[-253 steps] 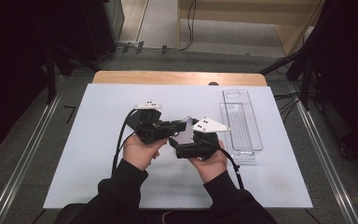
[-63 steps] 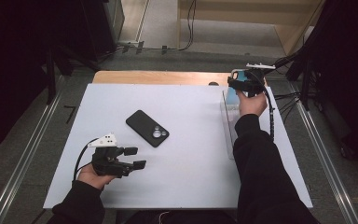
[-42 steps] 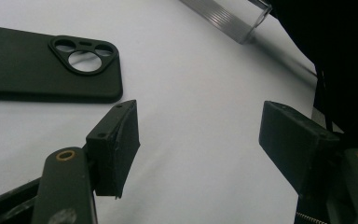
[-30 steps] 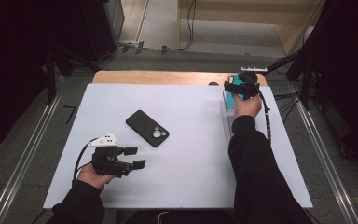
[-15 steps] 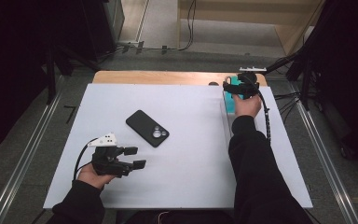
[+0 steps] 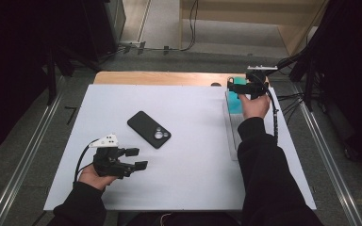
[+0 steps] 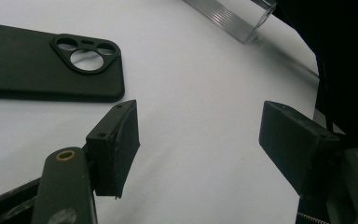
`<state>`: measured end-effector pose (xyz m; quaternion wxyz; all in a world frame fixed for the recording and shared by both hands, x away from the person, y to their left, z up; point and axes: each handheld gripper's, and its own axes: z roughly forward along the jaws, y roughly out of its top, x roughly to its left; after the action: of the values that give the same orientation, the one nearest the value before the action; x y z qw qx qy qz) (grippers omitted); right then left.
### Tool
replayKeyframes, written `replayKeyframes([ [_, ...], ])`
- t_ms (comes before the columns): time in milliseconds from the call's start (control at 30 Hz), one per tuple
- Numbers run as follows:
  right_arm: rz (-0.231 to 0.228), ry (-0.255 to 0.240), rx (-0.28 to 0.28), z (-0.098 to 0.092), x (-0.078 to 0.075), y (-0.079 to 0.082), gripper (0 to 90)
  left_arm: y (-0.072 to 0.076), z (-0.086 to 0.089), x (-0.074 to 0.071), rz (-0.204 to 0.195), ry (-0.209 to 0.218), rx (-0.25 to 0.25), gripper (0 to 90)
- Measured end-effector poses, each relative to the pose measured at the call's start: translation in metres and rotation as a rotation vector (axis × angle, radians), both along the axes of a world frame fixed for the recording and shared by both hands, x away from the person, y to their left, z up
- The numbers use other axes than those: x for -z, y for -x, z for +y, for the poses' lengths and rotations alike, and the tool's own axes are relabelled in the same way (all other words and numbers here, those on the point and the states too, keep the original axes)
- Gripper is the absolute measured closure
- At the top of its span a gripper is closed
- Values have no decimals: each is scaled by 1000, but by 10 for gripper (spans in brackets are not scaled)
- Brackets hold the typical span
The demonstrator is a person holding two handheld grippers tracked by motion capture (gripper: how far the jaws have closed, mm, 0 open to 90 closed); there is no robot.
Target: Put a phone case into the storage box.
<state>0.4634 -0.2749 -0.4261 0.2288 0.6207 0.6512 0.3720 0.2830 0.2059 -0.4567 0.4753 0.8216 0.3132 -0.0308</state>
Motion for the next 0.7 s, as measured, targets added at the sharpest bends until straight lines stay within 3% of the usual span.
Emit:
replayKeyframes([
  [300, -11, -31, -83, -3, -27, 28, 0, -2, 0, 0, 16, 4, -9, 294],
  [533, 6, -25, -157, 6, -38, 50, 0, -3, 1, 0, 20, 6, -16, 293],
  [700, 11, -63, -223, 14, -44, 68, 0, -3, 1, -1, 23, 6, -24, 293],
])
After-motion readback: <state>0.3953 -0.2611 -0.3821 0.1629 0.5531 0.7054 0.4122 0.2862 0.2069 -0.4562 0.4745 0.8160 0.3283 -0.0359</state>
